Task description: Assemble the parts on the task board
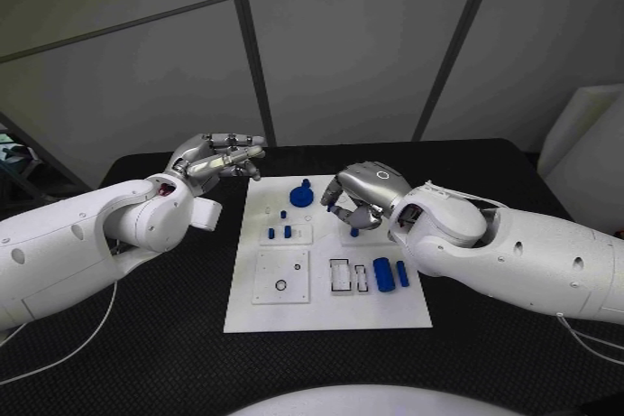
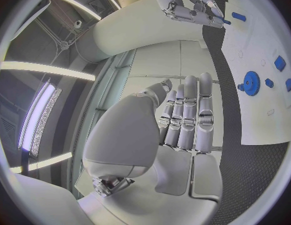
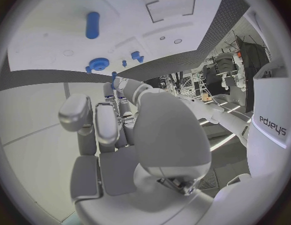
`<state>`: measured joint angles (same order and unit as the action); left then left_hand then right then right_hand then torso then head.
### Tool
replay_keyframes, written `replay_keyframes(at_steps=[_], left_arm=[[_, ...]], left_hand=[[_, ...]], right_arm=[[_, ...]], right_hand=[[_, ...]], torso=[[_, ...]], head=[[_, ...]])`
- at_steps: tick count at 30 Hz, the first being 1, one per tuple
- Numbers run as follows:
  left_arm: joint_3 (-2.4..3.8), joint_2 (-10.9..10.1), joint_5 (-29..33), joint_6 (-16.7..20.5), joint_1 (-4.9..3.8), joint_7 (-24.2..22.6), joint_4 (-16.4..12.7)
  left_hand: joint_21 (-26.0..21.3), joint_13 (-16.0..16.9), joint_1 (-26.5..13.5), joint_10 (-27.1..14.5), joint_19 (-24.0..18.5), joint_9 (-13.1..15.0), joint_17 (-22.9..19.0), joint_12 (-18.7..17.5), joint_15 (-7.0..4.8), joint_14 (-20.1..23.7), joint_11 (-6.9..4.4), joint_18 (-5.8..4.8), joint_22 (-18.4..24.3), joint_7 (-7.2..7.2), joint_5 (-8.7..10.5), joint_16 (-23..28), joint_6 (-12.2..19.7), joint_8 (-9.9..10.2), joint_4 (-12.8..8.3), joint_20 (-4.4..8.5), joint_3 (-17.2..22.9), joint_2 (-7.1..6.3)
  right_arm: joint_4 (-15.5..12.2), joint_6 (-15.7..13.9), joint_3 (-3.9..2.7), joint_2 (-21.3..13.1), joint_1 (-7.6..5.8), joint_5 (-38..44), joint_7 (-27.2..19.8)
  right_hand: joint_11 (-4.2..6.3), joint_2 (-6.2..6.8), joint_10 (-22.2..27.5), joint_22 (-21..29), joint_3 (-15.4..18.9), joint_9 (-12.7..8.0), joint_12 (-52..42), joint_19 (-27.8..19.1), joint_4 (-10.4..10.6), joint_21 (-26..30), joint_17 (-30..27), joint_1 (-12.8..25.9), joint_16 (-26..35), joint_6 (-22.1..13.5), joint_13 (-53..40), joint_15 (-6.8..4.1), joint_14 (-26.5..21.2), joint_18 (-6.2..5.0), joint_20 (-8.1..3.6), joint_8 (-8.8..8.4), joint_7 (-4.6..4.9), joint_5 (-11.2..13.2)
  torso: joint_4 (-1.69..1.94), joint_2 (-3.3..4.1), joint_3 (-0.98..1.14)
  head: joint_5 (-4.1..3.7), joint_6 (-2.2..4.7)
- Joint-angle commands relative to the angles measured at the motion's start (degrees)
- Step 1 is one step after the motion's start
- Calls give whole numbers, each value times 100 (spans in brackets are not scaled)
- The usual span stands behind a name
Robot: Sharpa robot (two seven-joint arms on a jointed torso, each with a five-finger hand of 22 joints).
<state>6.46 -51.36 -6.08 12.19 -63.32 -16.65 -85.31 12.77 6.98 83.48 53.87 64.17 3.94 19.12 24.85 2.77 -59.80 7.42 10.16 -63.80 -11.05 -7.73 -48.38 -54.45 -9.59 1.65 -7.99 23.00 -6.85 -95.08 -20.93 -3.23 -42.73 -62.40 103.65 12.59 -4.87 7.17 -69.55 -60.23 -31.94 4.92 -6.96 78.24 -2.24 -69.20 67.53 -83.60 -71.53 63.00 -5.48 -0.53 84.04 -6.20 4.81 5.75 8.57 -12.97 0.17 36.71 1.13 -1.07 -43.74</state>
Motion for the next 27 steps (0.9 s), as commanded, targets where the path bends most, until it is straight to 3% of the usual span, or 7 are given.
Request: replay_keyframes(at_steps=[1,9,15,24,27], left_arm=[[4,16,29,-22,-8,-121,13],[4,54,29,-8,-13,-117,40],[5,71,28,2,-21,-118,39],[5,107,28,5,-36,-118,50],[5,124,28,4,-40,-115,58]], left_hand=[[25,-6,23,-24,0,-9,-8,18,-14,21,-1,16,-5,-33,-20,19,9,0,-34,39,11,2],[33,-11,38,-12,-4,-6,-20,28,-13,21,-4,14,-11,-27,-21,21,-3,-12,-51,40,23,17],[33,-11,38,-12,-4,-6,-20,28,-13,21,-4,14,-11,-27,-21,21,-3,-12,-51,40,23,17],[35,-12,42,-11,-5,-5,-24,30,-14,21,-5,14,-13,-26,-20,21,-4,-14,-57,40,24,16],[35,-12,42,-11,-5,-5,-24,30,-14,21,-5,14,-13,-26,-20,21,-4,-14,-57,40,24,16]], right_arm=[[3,-278,-1,118,-1,-252,-278],[137,-269,2,375,211,-458,-451],[342,-167,6,605,380,-502,-538],[534,-7,20,774,517,-513,-590],[547,62,90,788,538,-524,-607]], right_hand=[[46,60,-102,-9,-32,0,23,35,1,-23,7,27,-36,18,-11,-29,247,30,8,-25,27,-17],[44,65,-102,-51,-31,0,33,43,3,-57,10,54,-46,20,-14,-25,248,37,9,-29,30,-15],[43,68,-101,-53,-30,0,36,41,3,-59,10,60,-48,19,-15,-24,248,37,9,-30,31,-14],[40,67,-95,-71,-26,-2,50,38,9,-75,17,90,-62,12,-17,-20,250,39,12,-39,34,-9],[40,67,-95,-71,-25,-2,51,38,9,-76,17,92,-63,12,-17,-20,250,39,13,-40,35,-9]], torso=[[13,20,-18],[14,20,-17],[15,22,-23],[-5,25,-15],[1,22,-14]], head=[[166,-37],[590,-185],[801,-297],[1011,-420],[1041,-438]])
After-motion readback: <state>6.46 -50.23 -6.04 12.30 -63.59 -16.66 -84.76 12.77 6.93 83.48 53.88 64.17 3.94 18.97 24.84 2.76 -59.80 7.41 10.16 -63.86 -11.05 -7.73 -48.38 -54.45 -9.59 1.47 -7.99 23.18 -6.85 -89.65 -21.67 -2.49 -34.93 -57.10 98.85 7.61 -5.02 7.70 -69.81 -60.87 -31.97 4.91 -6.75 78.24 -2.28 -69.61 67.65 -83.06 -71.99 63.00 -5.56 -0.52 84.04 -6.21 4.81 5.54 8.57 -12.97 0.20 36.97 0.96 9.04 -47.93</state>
